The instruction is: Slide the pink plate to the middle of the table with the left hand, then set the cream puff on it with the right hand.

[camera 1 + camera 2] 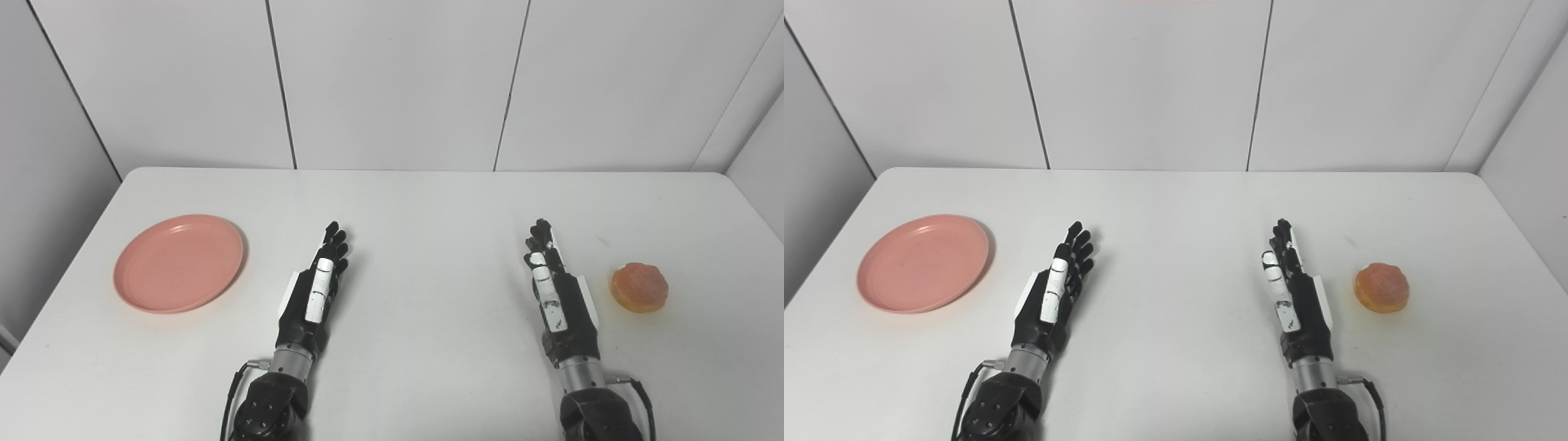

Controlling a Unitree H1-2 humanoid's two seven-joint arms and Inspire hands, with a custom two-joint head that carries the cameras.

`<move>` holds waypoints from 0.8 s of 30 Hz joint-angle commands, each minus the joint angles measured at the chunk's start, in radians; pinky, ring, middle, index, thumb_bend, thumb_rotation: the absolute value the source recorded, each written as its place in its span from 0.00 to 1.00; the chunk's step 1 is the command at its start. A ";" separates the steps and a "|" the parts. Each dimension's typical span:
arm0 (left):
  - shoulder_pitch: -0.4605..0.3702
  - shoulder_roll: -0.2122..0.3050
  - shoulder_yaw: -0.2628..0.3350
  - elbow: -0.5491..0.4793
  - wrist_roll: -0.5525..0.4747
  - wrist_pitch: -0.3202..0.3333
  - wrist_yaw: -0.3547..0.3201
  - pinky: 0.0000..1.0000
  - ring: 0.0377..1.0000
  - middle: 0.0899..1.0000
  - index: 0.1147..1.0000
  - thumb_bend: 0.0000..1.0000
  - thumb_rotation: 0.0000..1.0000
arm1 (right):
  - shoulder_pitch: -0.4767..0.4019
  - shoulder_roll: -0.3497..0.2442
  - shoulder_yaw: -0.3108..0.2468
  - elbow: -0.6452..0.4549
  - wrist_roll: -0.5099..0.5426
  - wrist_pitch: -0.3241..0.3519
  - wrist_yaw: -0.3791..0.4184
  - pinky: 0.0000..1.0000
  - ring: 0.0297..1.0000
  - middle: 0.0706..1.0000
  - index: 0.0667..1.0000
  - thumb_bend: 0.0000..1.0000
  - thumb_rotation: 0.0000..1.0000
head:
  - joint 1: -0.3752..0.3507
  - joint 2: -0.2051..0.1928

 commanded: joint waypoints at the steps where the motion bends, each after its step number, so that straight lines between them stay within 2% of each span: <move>1: 0.016 0.018 0.008 0.048 0.016 -0.055 0.004 1.00 1.00 1.00 1.00 0.63 1.00 | 0.034 0.010 0.007 0.020 0.008 0.012 0.010 1.00 1.00 1.00 1.00 0.65 0.88 | 0.001 -0.001; 6: 0.005 0.028 0.007 0.082 0.054 -0.113 0.023 1.00 1.00 1.00 1.00 0.64 1.00 | 0.034 0.015 0.004 0.025 0.033 0.005 0.018 1.00 1.00 1.00 1.00 0.65 0.86 | 0.005 0.000; 10: -0.006 0.033 0.013 0.096 0.051 -0.121 0.028 1.00 1.00 1.00 1.00 0.63 1.00 | 0.035 0.007 0.010 0.021 0.021 0.018 0.019 1.00 1.00 1.00 1.00 0.67 0.89 | 0.003 0.002; 16: -0.009 0.038 0.008 0.094 0.075 -0.104 0.045 1.00 1.00 1.00 1.00 0.59 1.00 | 0.035 0.004 0.008 0.022 0.028 0.029 0.028 1.00 1.00 1.00 1.00 0.64 0.89 | 0.006 0.005; 20: -0.008 0.036 0.002 0.087 0.099 -0.083 0.055 1.00 1.00 1.00 1.00 0.59 1.00 | 0.031 0.002 0.003 0.027 0.032 0.033 0.031 1.00 1.00 1.00 1.00 0.66 0.89 | 0.005 0.004; 24: -0.006 0.031 0.002 0.074 0.084 -0.045 0.047 1.00 1.00 1.00 1.00 0.63 1.00 | 0.033 0.007 -0.001 0.017 0.023 0.039 0.018 1.00 1.00 1.00 1.00 0.62 0.87 | 0.007 0.004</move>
